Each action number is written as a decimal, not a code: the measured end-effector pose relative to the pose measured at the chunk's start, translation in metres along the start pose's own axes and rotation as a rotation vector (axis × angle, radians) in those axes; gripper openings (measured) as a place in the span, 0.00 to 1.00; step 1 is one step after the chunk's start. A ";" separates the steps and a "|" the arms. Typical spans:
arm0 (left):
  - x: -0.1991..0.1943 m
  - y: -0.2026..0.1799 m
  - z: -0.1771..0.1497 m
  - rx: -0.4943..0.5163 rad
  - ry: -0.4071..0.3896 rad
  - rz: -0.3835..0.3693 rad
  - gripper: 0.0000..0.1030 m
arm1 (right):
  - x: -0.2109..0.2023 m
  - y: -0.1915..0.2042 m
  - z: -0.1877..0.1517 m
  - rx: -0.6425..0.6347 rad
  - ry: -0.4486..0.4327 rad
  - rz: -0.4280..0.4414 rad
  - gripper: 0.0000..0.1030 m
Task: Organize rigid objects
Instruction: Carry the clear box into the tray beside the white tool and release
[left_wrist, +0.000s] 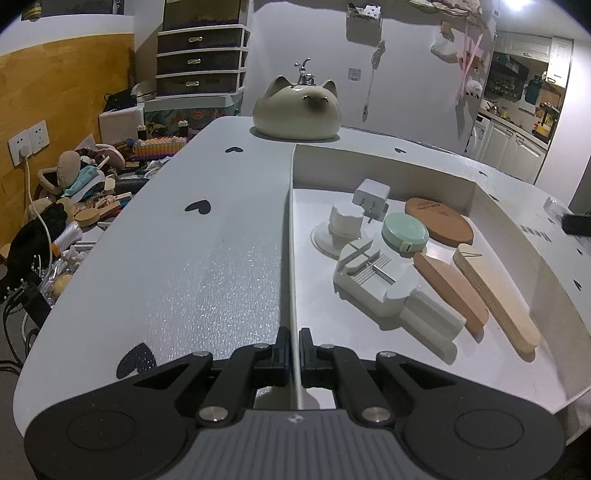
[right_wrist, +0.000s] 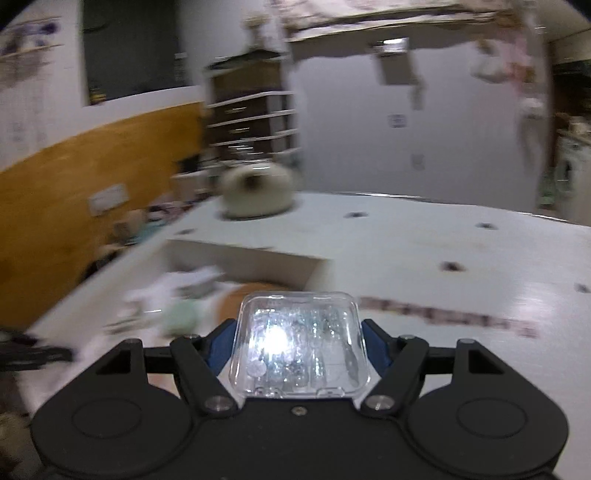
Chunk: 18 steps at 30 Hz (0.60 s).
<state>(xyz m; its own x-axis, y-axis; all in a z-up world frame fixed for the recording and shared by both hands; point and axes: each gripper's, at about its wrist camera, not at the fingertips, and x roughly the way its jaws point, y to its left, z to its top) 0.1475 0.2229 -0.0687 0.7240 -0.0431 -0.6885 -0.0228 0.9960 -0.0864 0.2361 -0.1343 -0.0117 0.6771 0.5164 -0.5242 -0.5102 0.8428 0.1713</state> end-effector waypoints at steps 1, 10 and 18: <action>0.000 0.000 0.000 -0.001 -0.001 -0.001 0.04 | 0.000 0.011 0.001 -0.014 0.023 0.056 0.71; 0.000 0.000 0.000 -0.002 -0.006 0.000 0.04 | 0.034 0.069 -0.010 -0.022 0.297 0.314 0.71; -0.001 0.000 -0.001 -0.002 -0.011 0.001 0.04 | 0.060 0.088 -0.027 0.004 0.494 0.318 0.71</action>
<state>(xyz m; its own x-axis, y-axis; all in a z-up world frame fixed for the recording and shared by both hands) 0.1463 0.2226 -0.0687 0.7312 -0.0411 -0.6809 -0.0248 0.9959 -0.0867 0.2177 -0.0335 -0.0509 0.1635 0.6132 -0.7728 -0.6451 0.6591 0.3865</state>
